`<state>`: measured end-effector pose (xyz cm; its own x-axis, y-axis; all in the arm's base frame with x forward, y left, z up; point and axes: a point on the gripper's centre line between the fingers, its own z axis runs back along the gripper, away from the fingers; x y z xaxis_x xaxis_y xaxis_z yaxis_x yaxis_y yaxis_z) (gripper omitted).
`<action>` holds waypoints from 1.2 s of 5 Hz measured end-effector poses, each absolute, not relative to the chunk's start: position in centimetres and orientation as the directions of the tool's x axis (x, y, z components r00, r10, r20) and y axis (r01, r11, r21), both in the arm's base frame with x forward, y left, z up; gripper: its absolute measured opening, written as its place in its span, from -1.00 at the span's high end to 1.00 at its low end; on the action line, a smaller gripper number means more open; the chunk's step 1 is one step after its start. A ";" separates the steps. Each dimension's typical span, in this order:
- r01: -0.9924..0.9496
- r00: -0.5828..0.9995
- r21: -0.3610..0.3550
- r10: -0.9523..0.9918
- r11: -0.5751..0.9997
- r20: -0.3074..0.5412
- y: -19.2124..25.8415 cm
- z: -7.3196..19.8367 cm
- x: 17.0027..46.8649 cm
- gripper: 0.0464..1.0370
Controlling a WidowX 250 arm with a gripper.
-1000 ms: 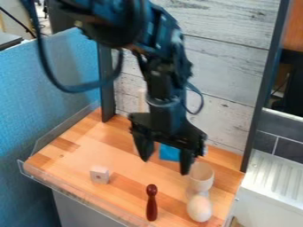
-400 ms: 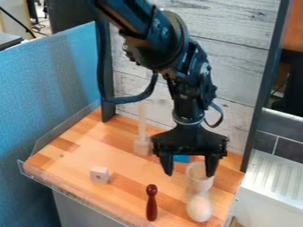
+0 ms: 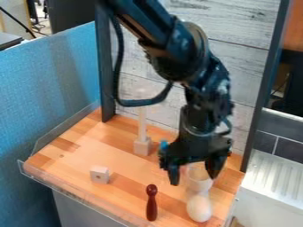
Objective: Put the ball on the cup
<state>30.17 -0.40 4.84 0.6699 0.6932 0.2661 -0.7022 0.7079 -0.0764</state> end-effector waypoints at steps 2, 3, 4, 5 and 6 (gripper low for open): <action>-0.842 0.521 0.006 0.810 0.540 0.270 -0.7 2.3 29.5 -0.92; -0.844 0.519 0.013 0.808 0.537 0.280 -0.8 1.3 29.8 -0.93; -0.840 0.520 -0.005 0.807 0.542 0.281 -1.1 1.2 30.5 -0.93; -0.841 0.513 -0.018 0.807 0.541 0.294 -1.1 1.3 31.0 -0.93; -0.843 0.508 -0.021 0.810 0.537 0.292 -1.2 1.1 31.5 -0.93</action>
<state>31.55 -1.22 1.07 0.5084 0.8102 0.2916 -0.8435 0.5368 -0.0208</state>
